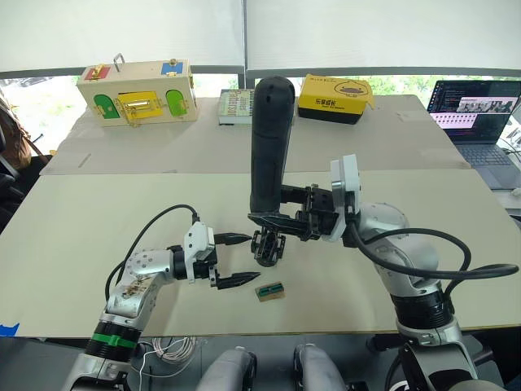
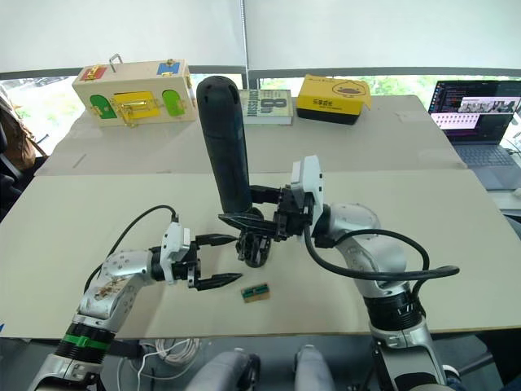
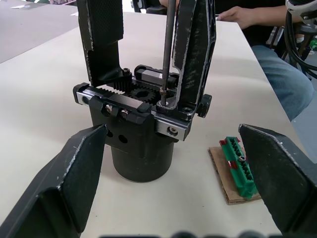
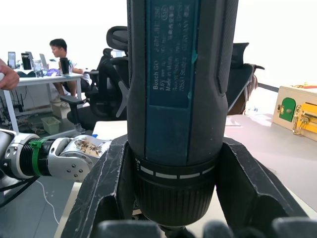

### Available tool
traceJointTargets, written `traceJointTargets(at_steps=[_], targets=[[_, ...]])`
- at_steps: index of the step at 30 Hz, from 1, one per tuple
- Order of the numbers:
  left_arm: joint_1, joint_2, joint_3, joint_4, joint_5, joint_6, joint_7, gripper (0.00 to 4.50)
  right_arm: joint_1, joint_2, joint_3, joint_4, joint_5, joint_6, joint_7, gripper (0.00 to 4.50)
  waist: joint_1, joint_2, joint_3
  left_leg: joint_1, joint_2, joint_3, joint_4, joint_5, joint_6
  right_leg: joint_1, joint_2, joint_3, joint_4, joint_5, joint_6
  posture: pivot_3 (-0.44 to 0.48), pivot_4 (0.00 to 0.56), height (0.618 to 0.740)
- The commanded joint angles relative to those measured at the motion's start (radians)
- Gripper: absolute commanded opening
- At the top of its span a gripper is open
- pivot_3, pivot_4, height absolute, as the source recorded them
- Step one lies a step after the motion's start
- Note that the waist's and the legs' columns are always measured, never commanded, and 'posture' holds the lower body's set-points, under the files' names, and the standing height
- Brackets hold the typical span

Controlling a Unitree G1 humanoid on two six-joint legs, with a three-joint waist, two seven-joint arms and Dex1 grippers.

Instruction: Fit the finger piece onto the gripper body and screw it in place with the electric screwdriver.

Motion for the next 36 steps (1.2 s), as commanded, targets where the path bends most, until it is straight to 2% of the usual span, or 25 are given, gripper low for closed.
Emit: traceJointTargets(at_steps=[1, 16, 26, 36], targets=[[0.002, -0.004, -0.004, 0.008, 0.015, -0.021, 0.012, 4.50, -0.010, 0.009, -0.014, -0.024, 0.010, -0.036, 0.001, 1.90, 0.000, 0.000, 0.000, 0.000, 0.000, 0.000, 0.000, 0.000, 0.000, 0.000, 0.000, 0.000, 0.000, 0.000, 0.000, 0.000, 0.150, 0.740], [-0.069, -0.061, -0.069, 0.154, 0.122, -0.062, 0.058, 4.50, -0.009, 0.007, -0.014, -0.011, -0.008, -0.042, 0.002, 1.90, 0.001, 0.000, 0.000, 0.001, 0.000, 0.000, 0.000, 0.000, 0.000, 0.001, 0.000, 0.000, 0.000, 0.000, 0.000, 0.000, 0.150, 0.740], [-0.143, -0.121, -0.083, 0.278, 0.156, -0.106, 0.070, 4.50, -0.003, 0.005, -0.015, -0.012, -0.014, -0.050, -0.001, 1.90, 0.002, -0.001, 0.000, 0.001, 0.000, 0.000, 0.001, 0.001, -0.001, 0.001, 0.000, 0.000, 0.001, 0.000, 0.000, 0.000, 0.150, 0.740], [-0.177, -0.170, -0.093, 0.319, 0.169, -0.115, 0.072, 4.50, -0.004, 0.004, -0.011, -0.013, -0.017, -0.049, -0.002, 1.90, 0.002, -0.001, 0.000, 0.001, 0.000, 0.000, 0.002, 0.000, 0.000, 0.002, 0.000, 0.000, 0.001, 0.000, 0.000, 0.000, 0.150, 0.740]])
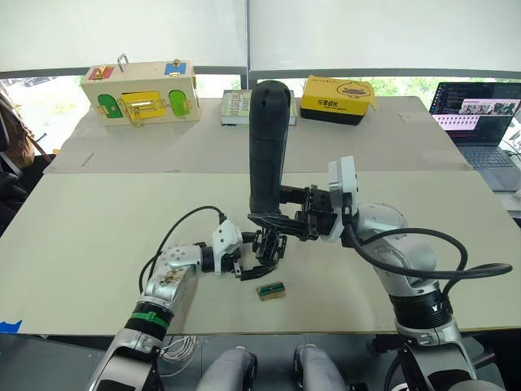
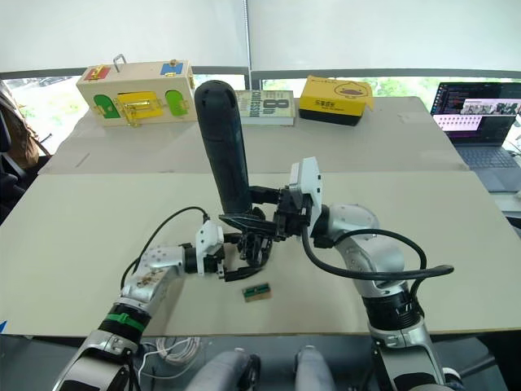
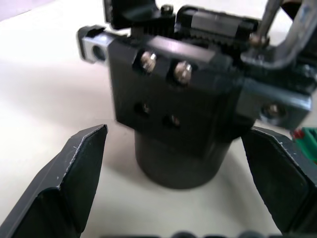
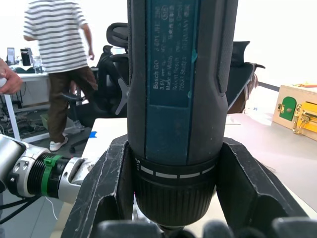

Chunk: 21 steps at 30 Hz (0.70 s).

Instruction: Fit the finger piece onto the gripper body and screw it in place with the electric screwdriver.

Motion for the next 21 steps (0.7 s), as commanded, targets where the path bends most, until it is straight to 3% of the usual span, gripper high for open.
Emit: traceJointTargets(at_steps=[1, 8, 12, 14, 21], targets=[[-0.011, -0.008, -0.005, -0.003, 0.004, -0.021, 0.000, 4.50, -0.005, -0.001, -0.014, -0.028, 0.005, -0.031, 0.000, 1.90, 0.000, 0.000, 0.000, 0.000, 0.000, 0.000, 0.000, 0.000, 0.000, 0.000, 0.000, 0.000, 0.000, 0.000, 0.000, 0.000, 0.150, 0.740], [-0.008, -0.004, -0.007, -0.013, 0.011, -0.016, -0.005, 4.50, -0.006, -0.001, -0.013, -0.031, 0.006, -0.026, -0.004, 1.90, -0.001, 0.000, 0.000, 0.000, 0.000, 0.000, 0.000, 0.000, 0.000, 0.000, 0.000, 0.000, 0.000, 0.000, 0.000, 0.000, 0.150, 0.740], [-0.003, 0.000, -0.009, -0.010, 0.020, -0.019, -0.001, 3.26, -0.003, 0.000, -0.010, -0.026, 0.001, -0.030, -0.003, 1.90, -0.001, 0.000, 0.000, 0.000, 0.000, 0.000, 0.000, 0.000, 0.000, 0.000, 0.000, 0.000, 0.000, 0.000, 0.000, 0.000, 0.150, 0.740], [-0.002, 0.000, -0.012, -0.008, 0.025, -0.021, 0.001, 2.35, -0.002, 0.001, -0.007, -0.024, -0.001, -0.032, -0.004, 1.90, 0.000, 0.000, 0.000, 0.000, 0.000, 0.000, 0.000, 0.000, 0.000, 0.000, 0.000, 0.000, 0.000, 0.000, 0.000, 0.000, 0.150, 0.740], [0.004, -0.003, -0.019, -0.013, 0.031, -0.027, 0.002, 2.32, 0.002, 0.005, 0.007, -0.012, -0.018, -0.035, -0.009, 1.90, 0.000, 0.000, 0.000, 0.002, 0.000, 0.000, 0.000, 0.000, 0.000, 0.001, 0.000, 0.000, 0.000, 0.000, 0.000, 0.000, 0.150, 0.740]])
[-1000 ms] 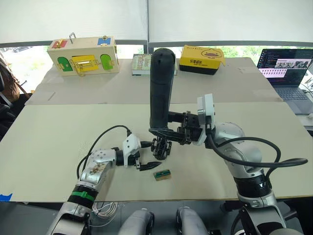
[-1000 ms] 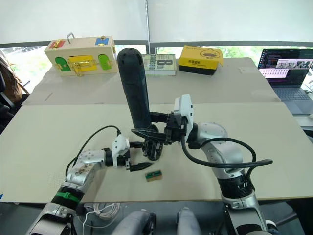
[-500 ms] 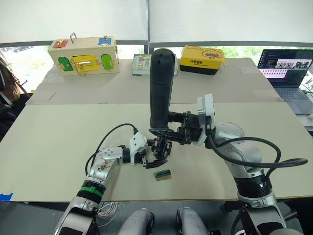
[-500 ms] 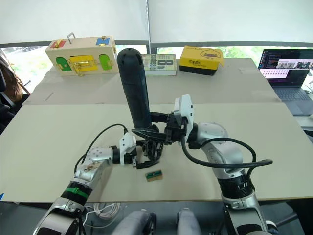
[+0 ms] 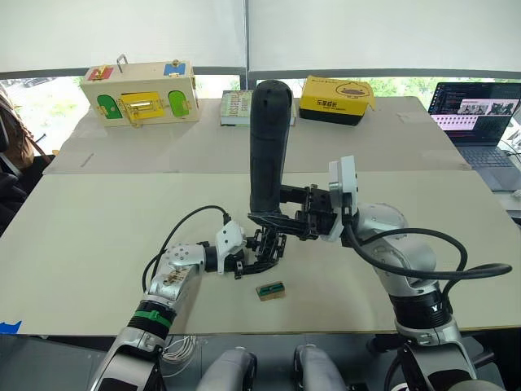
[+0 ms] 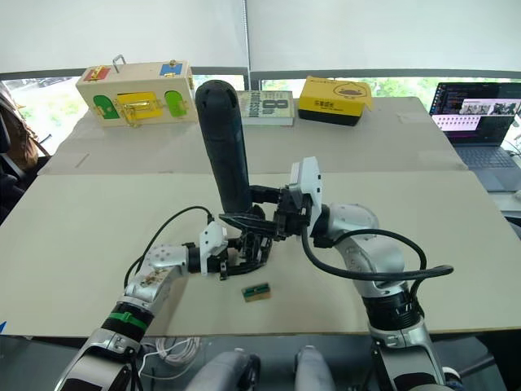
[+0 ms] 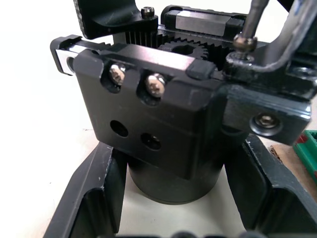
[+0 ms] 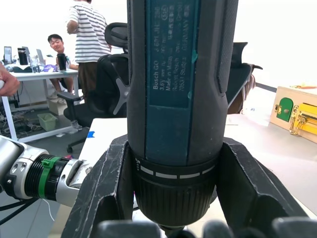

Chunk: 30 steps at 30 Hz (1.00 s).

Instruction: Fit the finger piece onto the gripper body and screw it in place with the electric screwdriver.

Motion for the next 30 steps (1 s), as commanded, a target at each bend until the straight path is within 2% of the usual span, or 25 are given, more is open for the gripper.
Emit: traceJointTargets(at_steps=[1, 14, 30], targets=[[0.007, -0.003, -0.011, -0.013, 0.002, -0.007, -0.002, 2.32, 0.003, 0.003, 0.006, -0.013, -0.012, -0.023, -0.007, 1.90, 0.000, 0.000, 0.000, 0.000, 0.000, 0.000, 0.000, 0.000, 0.000, 0.000, 0.000, 0.000, 0.000, 0.000, 0.000, 0.000, 0.150, 0.740], [0.014, -0.007, -0.019, -0.014, 0.021, -0.031, 0.012, 2.32, 0.046, -0.016, 0.069, -0.013, -0.040, 0.045, -0.038, 1.90, 0.000, -0.001, -0.002, 0.003, 0.000, 0.000, 0.000, 0.000, 0.000, 0.002, 0.000, 0.000, 0.000, 0.000, 0.000, 0.000, 0.150, 0.740], [0.011, -0.006, -0.023, 0.003, 0.018, -0.035, 0.015, 2.32, 0.093, -0.027, 0.123, 0.068, -0.117, 0.020, -0.090, 1.90, 0.000, -0.002, -0.010, 0.011, 0.000, 0.000, 0.000, -0.002, 0.002, 0.007, 0.000, 0.000, -0.001, -0.001, 0.001, 0.000, 0.150, 0.740]])
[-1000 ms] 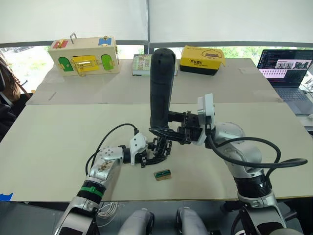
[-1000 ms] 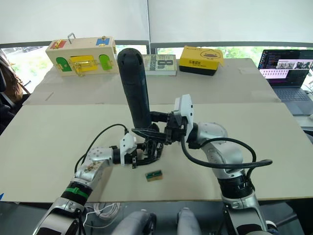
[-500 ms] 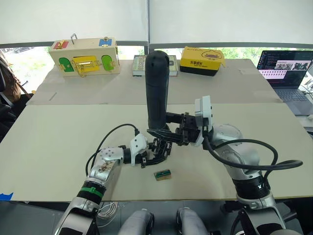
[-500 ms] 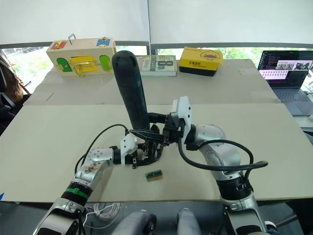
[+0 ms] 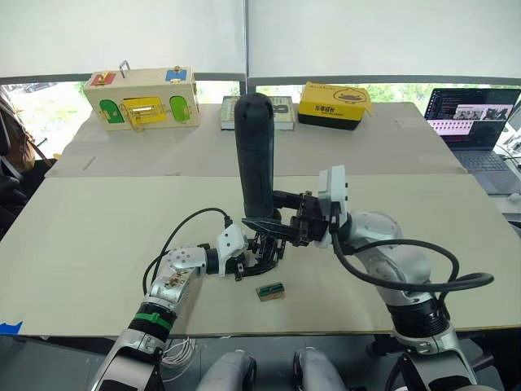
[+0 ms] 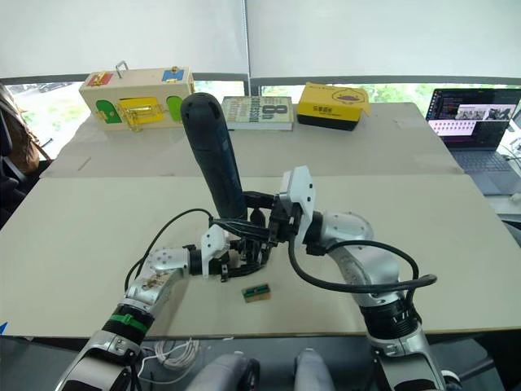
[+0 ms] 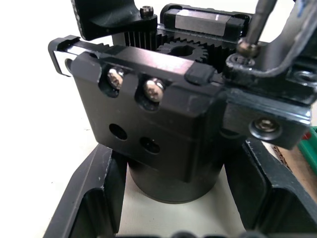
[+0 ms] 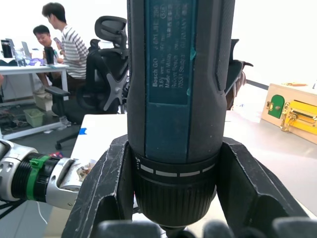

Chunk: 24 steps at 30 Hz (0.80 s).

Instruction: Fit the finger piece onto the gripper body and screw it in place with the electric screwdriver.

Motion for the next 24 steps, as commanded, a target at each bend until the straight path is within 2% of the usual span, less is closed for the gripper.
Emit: traceJointTargets(at_steps=[1, 24], targets=[[0.000, -0.005, -0.011, -0.006, -0.005, -0.013, -0.017, 2.32, 0.048, -0.027, 0.060, 0.093, -0.081, 0.036, -0.009, 1.90, 0.000, 0.000, -0.001, 0.001, 0.000, 0.000, 0.000, 0.000, 0.000, 0.001, 0.000, 0.000, 0.000, 0.000, 0.000, 0.000, 0.150, 0.740], [0.005, -0.004, -0.011, 0.000, -0.006, -0.017, -0.019, 2.32, 0.047, -0.017, 0.060, 0.098, -0.071, -0.010, -0.001, 1.90, 0.000, 0.000, -0.005, 0.007, 0.001, 0.000, -0.001, -0.002, 0.002, 0.008, 0.000, 0.000, -0.002, -0.004, 0.004, 0.000, 0.150, 0.740]])
